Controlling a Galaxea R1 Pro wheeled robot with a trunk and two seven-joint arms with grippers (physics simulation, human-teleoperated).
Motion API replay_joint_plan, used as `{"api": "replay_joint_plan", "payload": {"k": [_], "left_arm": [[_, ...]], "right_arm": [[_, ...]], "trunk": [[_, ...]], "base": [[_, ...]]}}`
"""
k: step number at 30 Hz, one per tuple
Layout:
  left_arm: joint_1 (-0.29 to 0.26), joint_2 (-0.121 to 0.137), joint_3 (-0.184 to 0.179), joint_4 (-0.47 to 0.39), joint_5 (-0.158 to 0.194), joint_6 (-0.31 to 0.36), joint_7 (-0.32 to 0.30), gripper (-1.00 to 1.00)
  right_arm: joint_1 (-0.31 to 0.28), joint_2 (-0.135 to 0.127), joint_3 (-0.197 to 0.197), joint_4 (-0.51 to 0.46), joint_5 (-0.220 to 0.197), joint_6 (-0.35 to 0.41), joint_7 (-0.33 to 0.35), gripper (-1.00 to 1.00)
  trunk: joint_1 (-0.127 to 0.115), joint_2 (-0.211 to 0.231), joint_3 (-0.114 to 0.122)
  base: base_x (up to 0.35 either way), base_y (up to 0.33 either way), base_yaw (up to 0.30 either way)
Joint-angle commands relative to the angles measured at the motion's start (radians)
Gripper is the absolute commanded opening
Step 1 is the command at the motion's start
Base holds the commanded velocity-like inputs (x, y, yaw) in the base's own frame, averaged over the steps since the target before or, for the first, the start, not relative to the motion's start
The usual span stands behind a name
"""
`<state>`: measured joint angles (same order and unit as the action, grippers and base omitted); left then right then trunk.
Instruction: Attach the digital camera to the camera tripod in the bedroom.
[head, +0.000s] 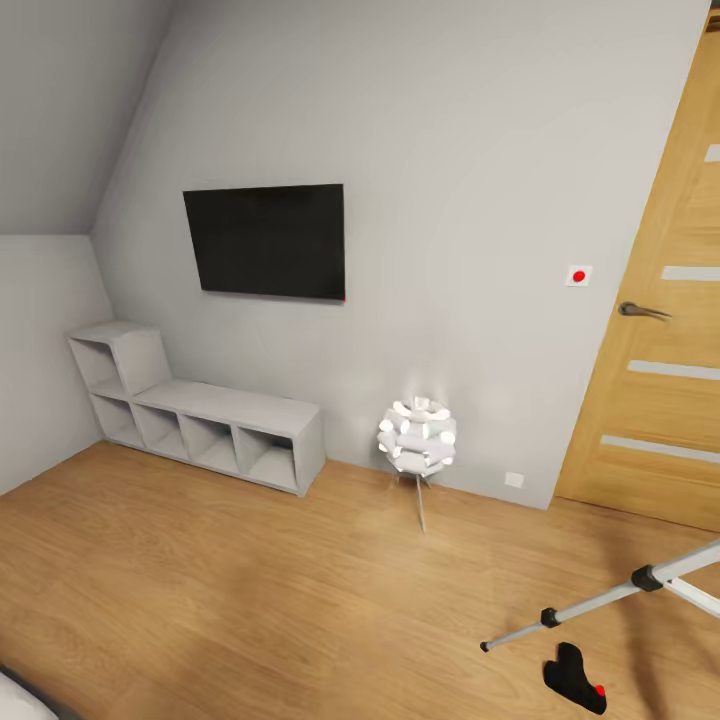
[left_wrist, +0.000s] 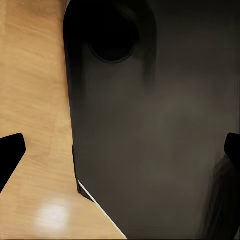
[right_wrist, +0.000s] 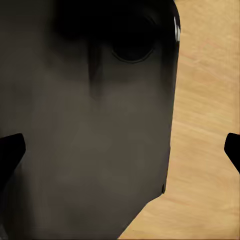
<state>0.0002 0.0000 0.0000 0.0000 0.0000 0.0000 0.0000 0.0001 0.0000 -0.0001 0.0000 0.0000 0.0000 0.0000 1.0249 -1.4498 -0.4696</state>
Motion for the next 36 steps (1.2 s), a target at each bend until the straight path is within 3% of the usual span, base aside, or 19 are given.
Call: {"api": "replay_joint_plan", "payload": {"k": [1,5,36], "left_arm": [[0.006,0.006,0.002,-0.006,-0.006,-0.004,0.000,1.00],[0.016,0.020,0.001,-0.007,-0.003,-0.005,0.000,1.00],[0.015,0.020,0.000,-0.008,-0.001,-0.005,0.000,1.00]], "right_arm": [[-0.006,0.006,-0.006,-0.006,-0.006,-0.006,-0.004,1.00],[-0.029,0.028,-0.004,-0.029,-0.006,-0.007,-0.003,1.00],[-0.044,0.025,-0.004,-0.032,-0.005,-0.008,-0.002,1.00]], "trunk": [[0.000,0.000,0.000],[0.000,0.000,0.000],[0.000,0.000,0.000]], "base": [[0.000,0.000,0.000],[0.000,0.000,0.000],[0.000,0.000,0.000]]}}
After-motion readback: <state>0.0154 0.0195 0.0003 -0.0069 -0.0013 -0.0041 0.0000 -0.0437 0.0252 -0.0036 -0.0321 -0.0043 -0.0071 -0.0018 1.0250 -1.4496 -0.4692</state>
